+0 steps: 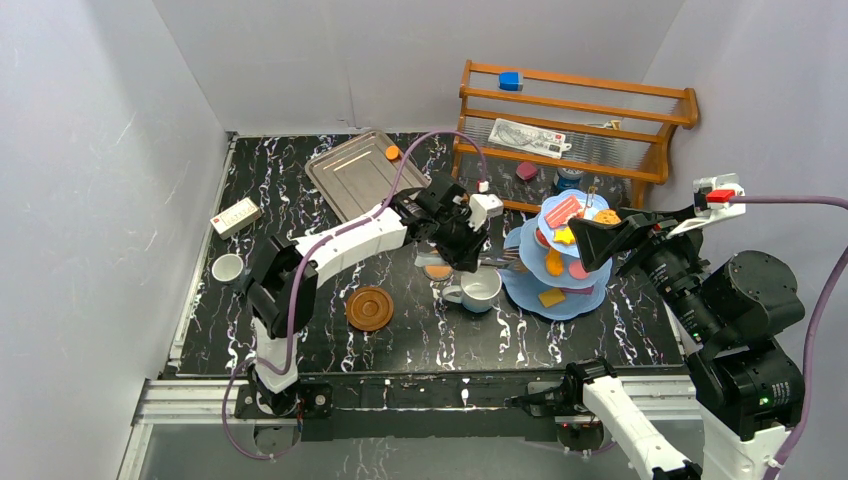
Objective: Serve the afternoon tea
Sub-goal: Place the desert on the desert table.
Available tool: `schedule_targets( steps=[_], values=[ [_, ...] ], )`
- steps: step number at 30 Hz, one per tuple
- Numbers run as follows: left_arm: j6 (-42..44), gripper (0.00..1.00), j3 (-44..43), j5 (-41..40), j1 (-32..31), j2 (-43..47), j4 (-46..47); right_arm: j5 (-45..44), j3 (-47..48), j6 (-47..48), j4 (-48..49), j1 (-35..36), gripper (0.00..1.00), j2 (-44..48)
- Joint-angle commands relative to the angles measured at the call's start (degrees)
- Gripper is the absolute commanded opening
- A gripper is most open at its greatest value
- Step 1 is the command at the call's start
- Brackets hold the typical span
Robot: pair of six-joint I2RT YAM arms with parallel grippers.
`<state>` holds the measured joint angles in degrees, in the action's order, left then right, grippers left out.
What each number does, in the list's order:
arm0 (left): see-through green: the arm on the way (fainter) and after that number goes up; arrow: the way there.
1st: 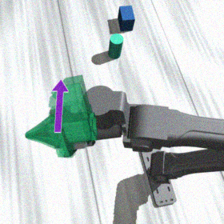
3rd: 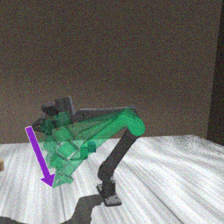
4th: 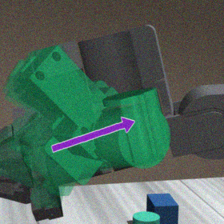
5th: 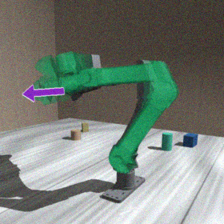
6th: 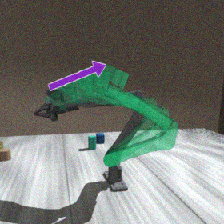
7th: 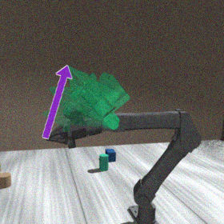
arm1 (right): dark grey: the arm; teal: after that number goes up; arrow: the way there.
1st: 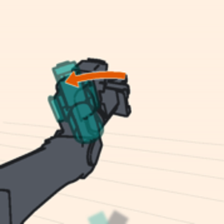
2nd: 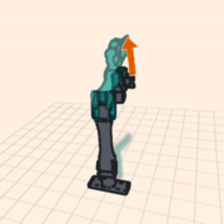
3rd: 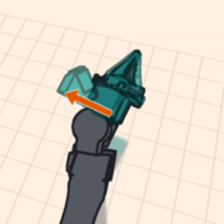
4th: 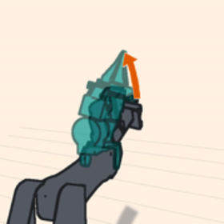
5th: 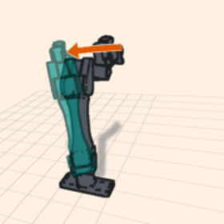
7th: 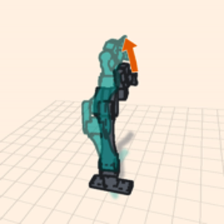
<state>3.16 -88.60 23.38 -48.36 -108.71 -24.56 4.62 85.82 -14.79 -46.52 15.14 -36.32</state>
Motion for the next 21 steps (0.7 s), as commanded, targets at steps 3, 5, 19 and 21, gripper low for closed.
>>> schedule_targets(
  steps=[3, 5, 19, 21],
  values=[
    [-1.3, 0.27, -4.0, 3.0, -2.3, -0.9, -0.5, -0.4, 1.2, 0.6, 3.1, 0.3, 0.99, 0.4],
    [-1.7, 0.27, -4.1, 3.1, -2.8, -1.0, -0.7, -0.4, 1.3, 0.6, 3.0, 0.3, 0.99, 0.4],
    [-2.7, 0.31, -5.3, 2.6, -5.4, -2.7, -1.2, -0.5, 1.8, 0.6, 2.7, 0.3, 0.99, 0.7],
    [-2.8, 0.32, -5.7, 2.3, -5.6, -2.7, -1.2, -0.5, 1.8, 0.6, 2.7, 0.3, 0.99, 0.8]
  ],
)
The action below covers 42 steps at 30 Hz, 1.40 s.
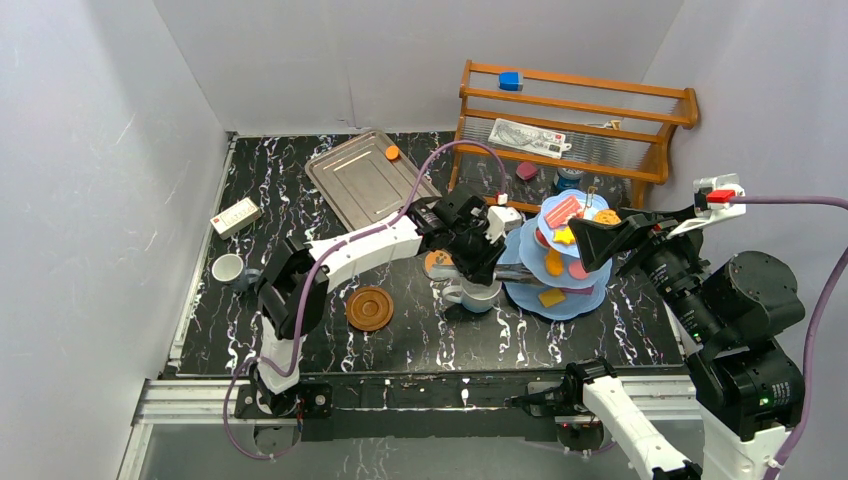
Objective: Serve the afternoon tea
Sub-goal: Place the desert on the desert table.
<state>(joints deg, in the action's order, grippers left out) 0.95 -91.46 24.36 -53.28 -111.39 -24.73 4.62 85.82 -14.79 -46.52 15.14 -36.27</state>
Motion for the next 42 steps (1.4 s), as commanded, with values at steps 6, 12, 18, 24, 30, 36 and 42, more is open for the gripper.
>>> schedule_targets(
  steps=[6, 12, 18, 24, 30, 36, 42],
  values=[
    [-0.5, 0.35, -3.4, 0.7, -1.5, -0.1, -1.0, -0.4, 1.4, 0.5, 2.8, 0.3, 0.99, 1.1],
    [-0.4, 0.38, -3.7, 0.0, -2.0, -0.1, -1.3, -0.3, 1.7, 0.5, 2.8, 0.3, 0.99, 1.0],
    [0.0, 0.39, -4.8, -0.9, -2.2, 0.3, -2.0, -0.1, 1.6, 0.1, 3.0, 0.3, 0.99, 1.2],
    [0.3, 0.4, -5.4, -1.5, -2.4, 0.3, -2.1, -0.2, 1.9, 0.0, 2.8, 0.3, 0.99, 1.1],
    [1.1, 0.41, -6.2, -2.7, -2.5, 0.3, -2.7, -0.1, 1.9, 0.1, 2.8, 0.3, 0.99, 1.0],
    [2.1, 0.43, -7.8, -3.4, -2.5, -0.3, -3.9, -0.4, 1.7, 0.1, 3.0, 0.3, 0.99, 1.1],
    [3.0, 0.44, -8.1, -3.6, -2.5, -0.4, -4.5, -0.7, 1.4, 0.0, 3.2, 0.3, 0.99, 1.3]
  ],
)
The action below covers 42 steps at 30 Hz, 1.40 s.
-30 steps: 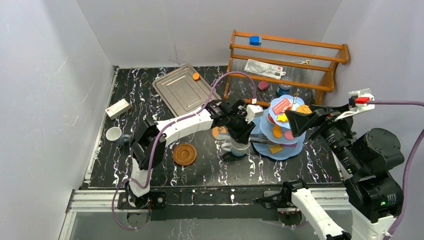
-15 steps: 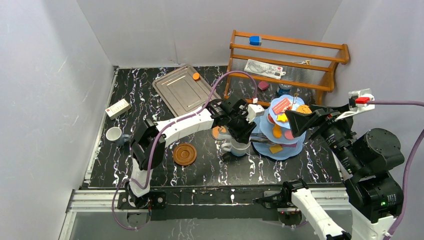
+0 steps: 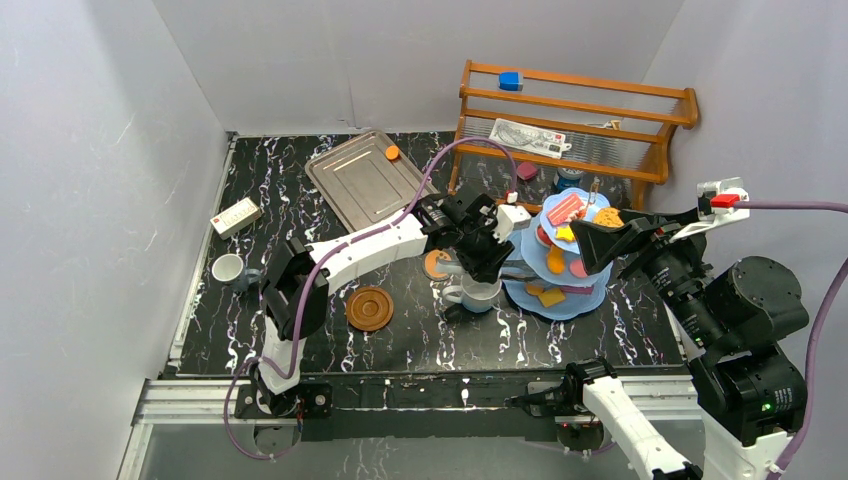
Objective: Serve the afternoon tea
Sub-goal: Place the desert on the desert table.
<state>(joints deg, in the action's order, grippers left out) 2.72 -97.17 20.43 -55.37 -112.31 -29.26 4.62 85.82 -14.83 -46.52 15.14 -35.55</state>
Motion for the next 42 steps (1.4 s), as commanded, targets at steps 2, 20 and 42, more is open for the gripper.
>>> schedule_targets(
  steps=[2, 20, 42],
  values=[
    [1.3, 0.44, -2.3, 0.1, -0.4, 0.7, -0.3, -0.7, 1.6, 0.1, 3.1, 0.3, 0.99, 0.6],
    [1.0, 0.37, 1.2, -9.1, -0.4, 5.5, -3.0, -0.6, 1.5, 0.0, 3.2, 0.3, 0.99, 0.7],
    [-3.9, 0.38, 9.0, -22.4, 4.2, 15.4, 0.3, 0.6, -1.8, -0.9, 2.3, 0.3, 0.99, 0.7]
  ],
)
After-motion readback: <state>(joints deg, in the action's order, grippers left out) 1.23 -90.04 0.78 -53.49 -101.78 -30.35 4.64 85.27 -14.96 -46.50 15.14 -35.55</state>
